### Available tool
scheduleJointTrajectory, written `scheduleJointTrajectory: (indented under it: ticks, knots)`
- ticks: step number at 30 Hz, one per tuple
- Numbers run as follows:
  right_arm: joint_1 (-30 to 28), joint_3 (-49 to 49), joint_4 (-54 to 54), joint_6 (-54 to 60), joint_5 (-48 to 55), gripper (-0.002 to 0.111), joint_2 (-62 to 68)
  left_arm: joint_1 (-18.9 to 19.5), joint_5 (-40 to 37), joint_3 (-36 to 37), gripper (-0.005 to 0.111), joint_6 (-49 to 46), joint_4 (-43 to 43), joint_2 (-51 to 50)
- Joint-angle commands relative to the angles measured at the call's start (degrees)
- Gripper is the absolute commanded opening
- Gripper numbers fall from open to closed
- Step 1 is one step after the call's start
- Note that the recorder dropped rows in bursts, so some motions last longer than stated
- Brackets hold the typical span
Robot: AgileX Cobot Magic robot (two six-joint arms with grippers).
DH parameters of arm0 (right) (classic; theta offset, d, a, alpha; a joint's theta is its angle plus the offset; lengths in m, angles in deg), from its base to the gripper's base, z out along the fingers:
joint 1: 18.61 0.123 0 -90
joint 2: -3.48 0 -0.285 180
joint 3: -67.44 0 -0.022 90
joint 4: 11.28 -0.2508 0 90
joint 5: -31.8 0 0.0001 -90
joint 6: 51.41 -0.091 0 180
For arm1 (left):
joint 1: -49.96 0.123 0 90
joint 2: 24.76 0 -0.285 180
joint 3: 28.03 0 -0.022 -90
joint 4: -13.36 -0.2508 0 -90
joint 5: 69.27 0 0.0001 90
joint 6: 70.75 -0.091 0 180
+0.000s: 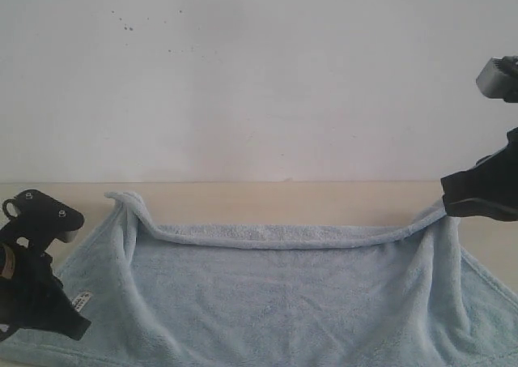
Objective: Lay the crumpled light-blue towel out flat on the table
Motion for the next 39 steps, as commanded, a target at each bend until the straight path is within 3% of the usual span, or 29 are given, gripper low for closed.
scheduleJointTrajectory:
  ticks: [1,4,13,26,39]
  knots:
    - [-0.1,-0.2,0.0,1.1,-0.4,0.0,0.4,3.4,2.5,0.2,0.004,2.3,-2.2,-3.1]
    - [-0.1,-0.2,0.0,1.4,-0.4,0.0,0.4,5.1,4.1,0.2,0.004,2.3,-1.8,-5.4]
    - [-0.1,-0.2,0.0,1.3,-0.4,0.0,0.4,5.1,6.2,0.1,0.004,2.3,-1.9,-11.3]
    - [-0.1,-0.2,0.0,1.3,0.4,0.0,0.4,5.1,-11.7,2.5,0.004,7.5,-1.5,-12.0]
    - [-0.1,-0.2,2.8,1.2,7.2,0.0,0.4,5.1,-15.1,10.6,0.004,15.6,-1.3,-6.5]
